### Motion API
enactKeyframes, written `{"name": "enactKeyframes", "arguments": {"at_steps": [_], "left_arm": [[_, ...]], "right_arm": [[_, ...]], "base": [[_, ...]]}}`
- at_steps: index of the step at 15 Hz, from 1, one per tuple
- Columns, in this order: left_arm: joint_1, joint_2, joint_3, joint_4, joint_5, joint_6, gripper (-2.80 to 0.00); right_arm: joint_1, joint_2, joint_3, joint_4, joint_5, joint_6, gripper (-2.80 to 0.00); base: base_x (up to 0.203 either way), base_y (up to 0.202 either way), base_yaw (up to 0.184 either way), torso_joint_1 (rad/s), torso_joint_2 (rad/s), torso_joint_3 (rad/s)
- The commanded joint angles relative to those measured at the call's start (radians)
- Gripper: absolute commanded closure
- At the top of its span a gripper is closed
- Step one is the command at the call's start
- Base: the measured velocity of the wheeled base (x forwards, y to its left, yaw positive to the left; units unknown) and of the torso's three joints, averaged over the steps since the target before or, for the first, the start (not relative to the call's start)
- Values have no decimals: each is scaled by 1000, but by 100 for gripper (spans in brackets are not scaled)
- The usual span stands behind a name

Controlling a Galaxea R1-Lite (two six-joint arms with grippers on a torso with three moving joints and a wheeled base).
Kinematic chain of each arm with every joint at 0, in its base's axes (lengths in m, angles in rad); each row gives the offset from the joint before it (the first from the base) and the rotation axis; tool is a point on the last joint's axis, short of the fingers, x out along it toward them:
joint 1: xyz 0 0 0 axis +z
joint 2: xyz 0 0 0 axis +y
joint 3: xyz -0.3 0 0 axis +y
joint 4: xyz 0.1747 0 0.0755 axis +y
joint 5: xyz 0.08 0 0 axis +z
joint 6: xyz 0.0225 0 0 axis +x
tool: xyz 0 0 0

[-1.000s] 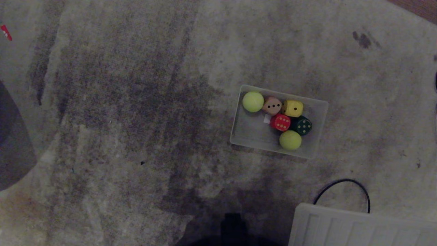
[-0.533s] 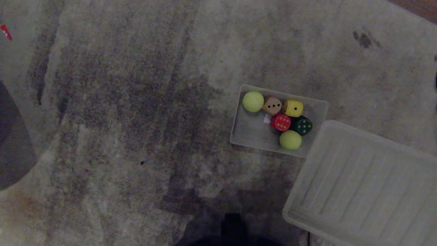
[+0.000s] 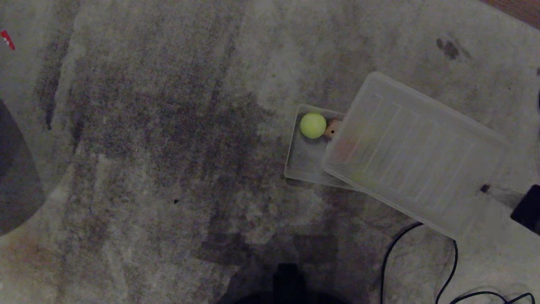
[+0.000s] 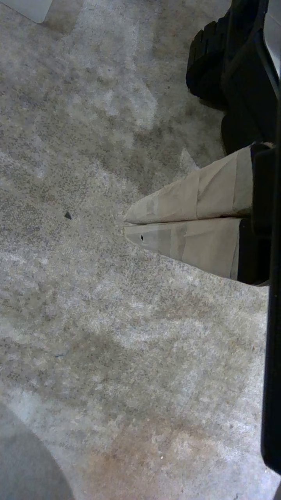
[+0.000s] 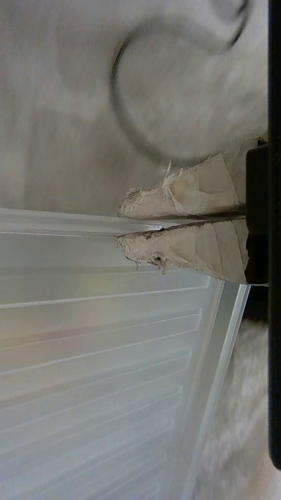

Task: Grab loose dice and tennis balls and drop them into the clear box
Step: Close the lid

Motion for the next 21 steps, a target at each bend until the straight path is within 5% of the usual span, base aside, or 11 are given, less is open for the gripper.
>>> {"name": "enactKeyframes", "arguments": {"at_steps": [1, 4, 11, 14, 17, 21], "left_arm": [[0, 1, 2, 0, 1, -1, 0], [0, 1, 2, 0, 1, -1, 0], [0, 0, 2, 0, 1, -1, 0], [0, 1, 2, 0, 1, -1, 0], [0, 1, 2, 0, 1, -1, 0], [0, 1, 2, 0, 1, -1, 0]], "right_arm": [[14, 259, -37, -174, 49, 11, 0], [18, 408, -102, -334, 180, 11, 0], [13, 582, -212, -348, 446, -89, 0], [10, 622, -271, -243, 457, -176, 0], [-41, 649, -312, -87, 479, -364, 0], [-112, 635, -385, 67, 489, -476, 0]], "base": [[0, 0, 0, 0, 0, 0], [0, 0, 0, 0, 0, 0], [0, 0, 0, 0, 0, 0], [0, 0, 0, 0, 0, 0], [0, 0, 0, 0, 0, 0], [0, 0, 0, 0, 0, 0]]}}
